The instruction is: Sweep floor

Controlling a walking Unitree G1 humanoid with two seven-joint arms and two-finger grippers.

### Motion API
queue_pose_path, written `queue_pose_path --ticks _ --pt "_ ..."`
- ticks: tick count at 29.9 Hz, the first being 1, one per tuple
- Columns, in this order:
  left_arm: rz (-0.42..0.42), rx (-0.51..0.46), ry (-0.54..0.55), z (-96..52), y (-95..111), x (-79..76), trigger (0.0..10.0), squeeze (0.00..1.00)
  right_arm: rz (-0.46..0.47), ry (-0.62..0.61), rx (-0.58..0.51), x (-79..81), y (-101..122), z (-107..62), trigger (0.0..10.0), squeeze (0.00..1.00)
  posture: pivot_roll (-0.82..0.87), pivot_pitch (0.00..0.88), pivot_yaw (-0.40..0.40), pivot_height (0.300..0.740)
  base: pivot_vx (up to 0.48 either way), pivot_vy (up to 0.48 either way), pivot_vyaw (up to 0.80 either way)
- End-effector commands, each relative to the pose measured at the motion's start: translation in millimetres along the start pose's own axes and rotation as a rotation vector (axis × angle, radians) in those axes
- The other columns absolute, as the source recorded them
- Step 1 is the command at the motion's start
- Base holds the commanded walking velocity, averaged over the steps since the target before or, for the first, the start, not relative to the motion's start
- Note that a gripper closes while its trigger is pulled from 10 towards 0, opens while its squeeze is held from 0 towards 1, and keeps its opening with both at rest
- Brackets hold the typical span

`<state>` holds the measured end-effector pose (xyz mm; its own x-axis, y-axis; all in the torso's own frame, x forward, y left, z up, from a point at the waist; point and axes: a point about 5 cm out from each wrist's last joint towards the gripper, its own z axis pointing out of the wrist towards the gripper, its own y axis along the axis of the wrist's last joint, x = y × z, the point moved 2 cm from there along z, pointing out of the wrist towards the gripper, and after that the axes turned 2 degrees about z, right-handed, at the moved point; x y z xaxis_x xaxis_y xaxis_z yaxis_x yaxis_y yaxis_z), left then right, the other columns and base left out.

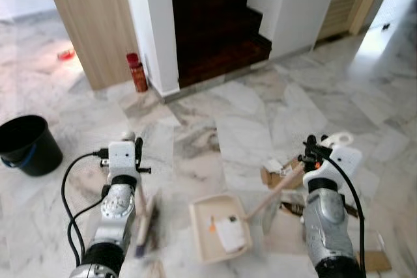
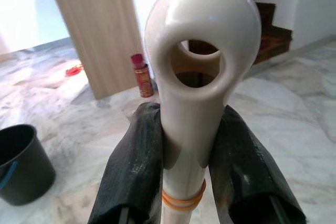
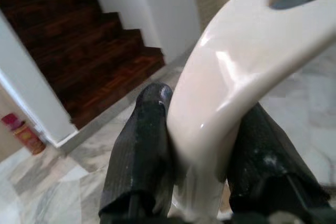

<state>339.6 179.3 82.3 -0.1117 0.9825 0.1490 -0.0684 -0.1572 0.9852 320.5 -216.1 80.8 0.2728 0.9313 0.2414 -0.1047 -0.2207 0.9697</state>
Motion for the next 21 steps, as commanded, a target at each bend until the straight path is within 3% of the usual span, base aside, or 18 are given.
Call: queue_pose_path --ticks 1,21 --pt "-0.006 -0.056 0.0 5.0 13.5 0.2 10.0 0.0 0.0 0.017 -0.053 3.9 14.1 4.8 10.0 0.0 -0.05 0.0 0.003 0.74 0.0 0.398 0.0" --pt "-0.014 -0.044 -0.013 2.8 10.7 -4.0 10.0 0.0 0.004 0.032 -0.04 7.5 12.8 6.0 10.0 0.0 -0.05 0.0 -0.007 0.74 0.0 0.396 0.0"
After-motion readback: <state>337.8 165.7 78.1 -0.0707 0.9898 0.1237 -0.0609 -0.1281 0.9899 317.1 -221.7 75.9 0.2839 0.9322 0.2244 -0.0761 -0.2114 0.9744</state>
